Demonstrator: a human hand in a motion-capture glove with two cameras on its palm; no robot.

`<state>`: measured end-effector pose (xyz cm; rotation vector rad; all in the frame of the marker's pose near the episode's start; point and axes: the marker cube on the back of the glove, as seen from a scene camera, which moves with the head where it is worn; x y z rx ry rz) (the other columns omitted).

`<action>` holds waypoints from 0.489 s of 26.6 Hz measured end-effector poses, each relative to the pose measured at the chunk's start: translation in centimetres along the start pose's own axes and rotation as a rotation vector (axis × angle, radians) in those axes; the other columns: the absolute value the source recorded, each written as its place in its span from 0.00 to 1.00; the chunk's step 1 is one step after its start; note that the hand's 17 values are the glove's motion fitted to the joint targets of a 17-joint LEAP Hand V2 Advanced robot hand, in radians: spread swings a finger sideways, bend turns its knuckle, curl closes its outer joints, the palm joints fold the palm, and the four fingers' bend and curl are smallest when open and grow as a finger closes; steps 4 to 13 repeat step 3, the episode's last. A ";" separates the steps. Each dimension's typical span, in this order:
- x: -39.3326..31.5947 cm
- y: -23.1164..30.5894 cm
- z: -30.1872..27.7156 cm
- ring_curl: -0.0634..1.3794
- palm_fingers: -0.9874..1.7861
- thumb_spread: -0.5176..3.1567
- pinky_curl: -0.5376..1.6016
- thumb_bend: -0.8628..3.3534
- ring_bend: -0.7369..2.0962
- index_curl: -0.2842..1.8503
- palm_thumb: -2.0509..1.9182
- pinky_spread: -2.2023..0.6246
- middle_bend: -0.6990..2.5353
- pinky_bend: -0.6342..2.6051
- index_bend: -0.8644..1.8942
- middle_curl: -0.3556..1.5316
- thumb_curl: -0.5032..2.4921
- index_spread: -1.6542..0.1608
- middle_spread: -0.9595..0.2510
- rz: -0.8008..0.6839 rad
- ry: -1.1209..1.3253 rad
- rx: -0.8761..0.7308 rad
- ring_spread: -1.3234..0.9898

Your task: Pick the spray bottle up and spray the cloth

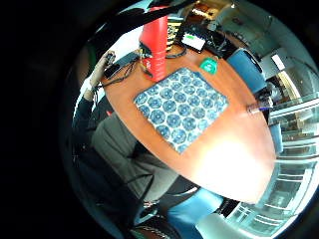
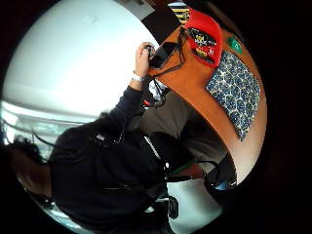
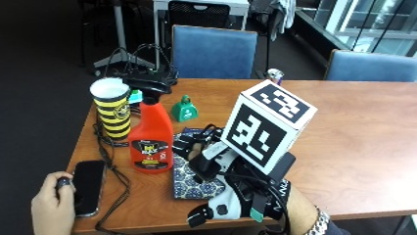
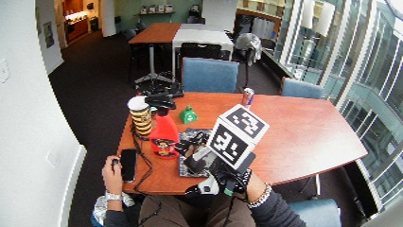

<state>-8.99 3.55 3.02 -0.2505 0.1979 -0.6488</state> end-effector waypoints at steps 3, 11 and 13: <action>0.2 0.0 0.1 0.28 0.48 0.40 0.41 0.19 0.38 0.26 0.64 0.84 0.29 0.28 0.36 0.39 0.30 0.69 0.70 0.002 -0.005 0.000 0.53; 0.2 0.0 0.1 0.28 0.48 0.40 0.41 0.19 0.38 0.26 0.64 0.84 0.29 0.28 0.36 0.39 0.30 0.69 0.70 0.002 -0.005 0.000 0.53; 0.2 0.0 0.1 0.28 0.48 0.40 0.41 0.19 0.38 0.26 0.64 0.84 0.29 0.28 0.36 0.39 0.30 0.69 0.70 0.002 -0.005 0.000 0.53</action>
